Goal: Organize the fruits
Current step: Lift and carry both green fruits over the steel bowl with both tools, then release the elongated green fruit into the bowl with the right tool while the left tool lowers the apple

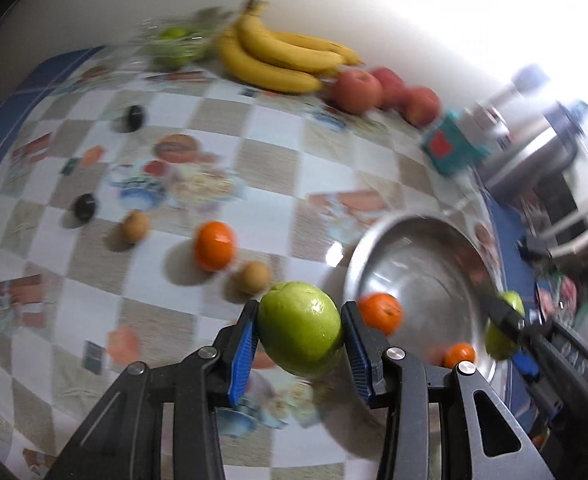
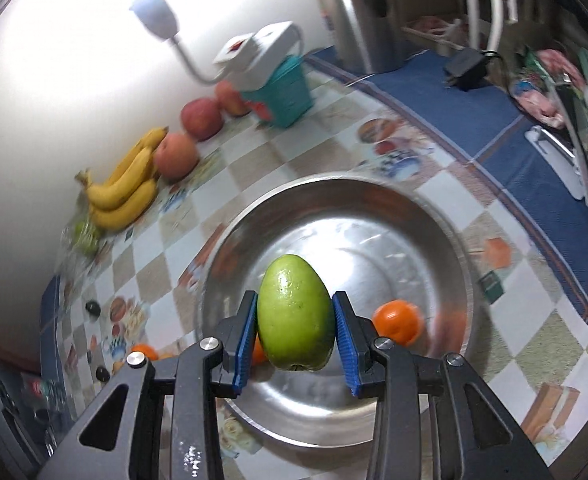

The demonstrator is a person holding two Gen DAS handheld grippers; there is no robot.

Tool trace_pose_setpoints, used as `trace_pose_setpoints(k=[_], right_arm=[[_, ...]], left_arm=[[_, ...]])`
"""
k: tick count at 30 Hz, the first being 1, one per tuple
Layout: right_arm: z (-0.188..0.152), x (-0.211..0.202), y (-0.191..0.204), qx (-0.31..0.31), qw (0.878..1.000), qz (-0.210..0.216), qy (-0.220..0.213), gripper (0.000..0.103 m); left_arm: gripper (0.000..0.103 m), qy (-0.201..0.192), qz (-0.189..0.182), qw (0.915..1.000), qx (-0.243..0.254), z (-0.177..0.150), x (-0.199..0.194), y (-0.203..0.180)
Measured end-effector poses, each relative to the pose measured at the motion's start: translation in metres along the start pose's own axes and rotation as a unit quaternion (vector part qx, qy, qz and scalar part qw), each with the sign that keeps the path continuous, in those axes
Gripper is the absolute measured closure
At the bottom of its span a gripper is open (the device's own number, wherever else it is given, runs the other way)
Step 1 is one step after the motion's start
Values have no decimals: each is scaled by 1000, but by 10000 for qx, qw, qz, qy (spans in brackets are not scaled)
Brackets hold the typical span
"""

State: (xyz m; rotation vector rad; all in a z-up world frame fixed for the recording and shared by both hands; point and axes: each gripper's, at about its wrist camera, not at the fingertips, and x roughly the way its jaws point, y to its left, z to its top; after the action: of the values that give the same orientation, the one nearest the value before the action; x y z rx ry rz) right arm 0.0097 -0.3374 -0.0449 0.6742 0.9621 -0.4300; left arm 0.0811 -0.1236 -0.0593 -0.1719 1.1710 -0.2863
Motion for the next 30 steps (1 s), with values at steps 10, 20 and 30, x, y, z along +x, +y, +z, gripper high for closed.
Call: trace_pose_setpoints(k=[10, 20, 30], right_arm=[[10, 11, -35, 228, 9997, -40, -81, 64], [6, 35, -37, 70, 9999, 47, -136, 64], [5, 48, -39, -74, 9999, -141, -68, 64]], left_arm=[[59, 184, -337, 9950, 923, -22, 25, -61], [59, 437, -372, 9922, 1109, -30, 42, -73], [59, 674, -362, 9912, 1083, -35, 58, -76]])
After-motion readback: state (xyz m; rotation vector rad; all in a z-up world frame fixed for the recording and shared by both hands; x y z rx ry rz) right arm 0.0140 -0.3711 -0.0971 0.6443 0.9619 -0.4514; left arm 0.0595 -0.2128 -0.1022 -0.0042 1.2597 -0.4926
